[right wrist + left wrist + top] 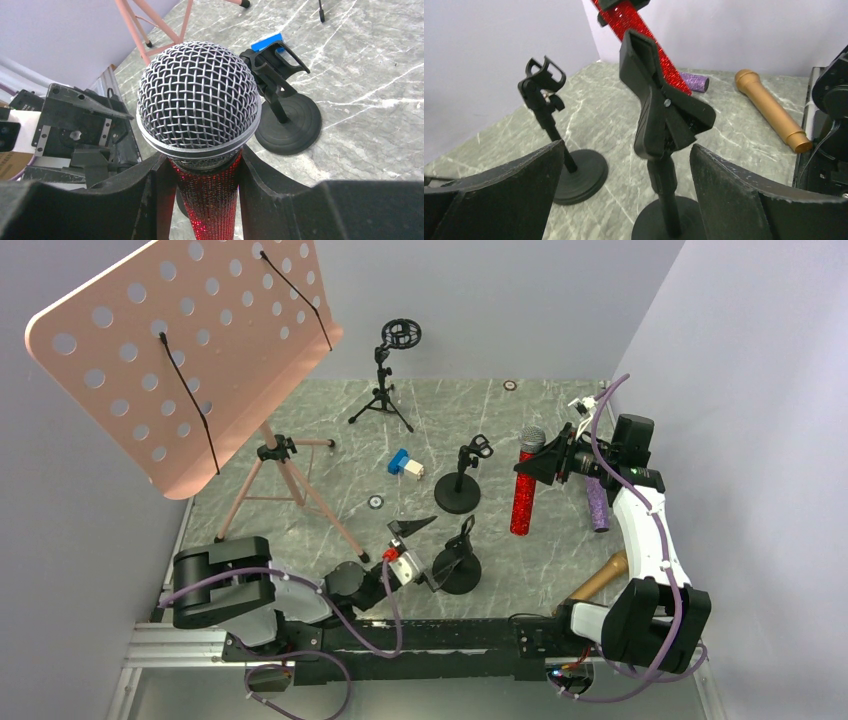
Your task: Attach the microphones to the stand
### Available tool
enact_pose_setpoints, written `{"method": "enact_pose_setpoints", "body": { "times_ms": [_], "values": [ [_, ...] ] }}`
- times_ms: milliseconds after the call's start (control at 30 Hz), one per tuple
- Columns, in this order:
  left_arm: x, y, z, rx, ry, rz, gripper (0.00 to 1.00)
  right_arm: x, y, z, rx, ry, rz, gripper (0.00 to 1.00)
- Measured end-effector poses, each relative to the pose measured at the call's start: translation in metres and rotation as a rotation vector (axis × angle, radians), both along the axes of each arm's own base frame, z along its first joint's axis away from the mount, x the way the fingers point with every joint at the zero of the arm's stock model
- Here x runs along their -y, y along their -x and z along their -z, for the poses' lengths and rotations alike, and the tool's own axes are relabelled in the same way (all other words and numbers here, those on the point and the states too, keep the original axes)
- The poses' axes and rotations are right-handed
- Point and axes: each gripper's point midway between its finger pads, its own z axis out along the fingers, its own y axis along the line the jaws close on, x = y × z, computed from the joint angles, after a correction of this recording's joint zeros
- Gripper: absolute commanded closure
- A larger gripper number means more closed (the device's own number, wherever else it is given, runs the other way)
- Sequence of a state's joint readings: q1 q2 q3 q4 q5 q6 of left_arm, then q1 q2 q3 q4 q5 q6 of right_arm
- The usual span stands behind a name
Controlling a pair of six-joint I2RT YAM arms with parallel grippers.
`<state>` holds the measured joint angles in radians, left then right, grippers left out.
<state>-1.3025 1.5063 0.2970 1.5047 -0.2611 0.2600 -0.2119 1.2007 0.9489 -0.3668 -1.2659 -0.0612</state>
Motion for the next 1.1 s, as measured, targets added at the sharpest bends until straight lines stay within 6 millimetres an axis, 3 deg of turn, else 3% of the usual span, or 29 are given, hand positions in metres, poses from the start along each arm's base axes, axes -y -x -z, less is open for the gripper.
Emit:
{"method": "enact_pose_setpoints", "body": {
  "times_ms": [233,567,800,967,1100],
  "values": [
    [-0.013,-0.003,0.001,-0.09,0.051,-0.062,0.01,0.0,0.0,0.0,0.0,0.0,0.0,0.9],
    [-0.005,0.019,-0.006,-0.141,0.092,-0.088,0.02,0.0,0.0,0.0,0.0,0.0,0.0,0.9],
    [0.008,0.011,0.025,-0.206,0.047,-0.144,0.08,0.0,0.0,0.0,0.0,0.0,0.0,0.9],
    [0.016,0.008,0.073,-0.229,-0.067,-0.178,0.12,0.0,0.0,0.0,0.0,0.0,0.0,0.9],
    [0.029,0.005,0.076,-0.226,-0.067,-0.181,0.18,0.0,0.0,0.0,0.0,0.0,0.0,0.9]
  ]
}}
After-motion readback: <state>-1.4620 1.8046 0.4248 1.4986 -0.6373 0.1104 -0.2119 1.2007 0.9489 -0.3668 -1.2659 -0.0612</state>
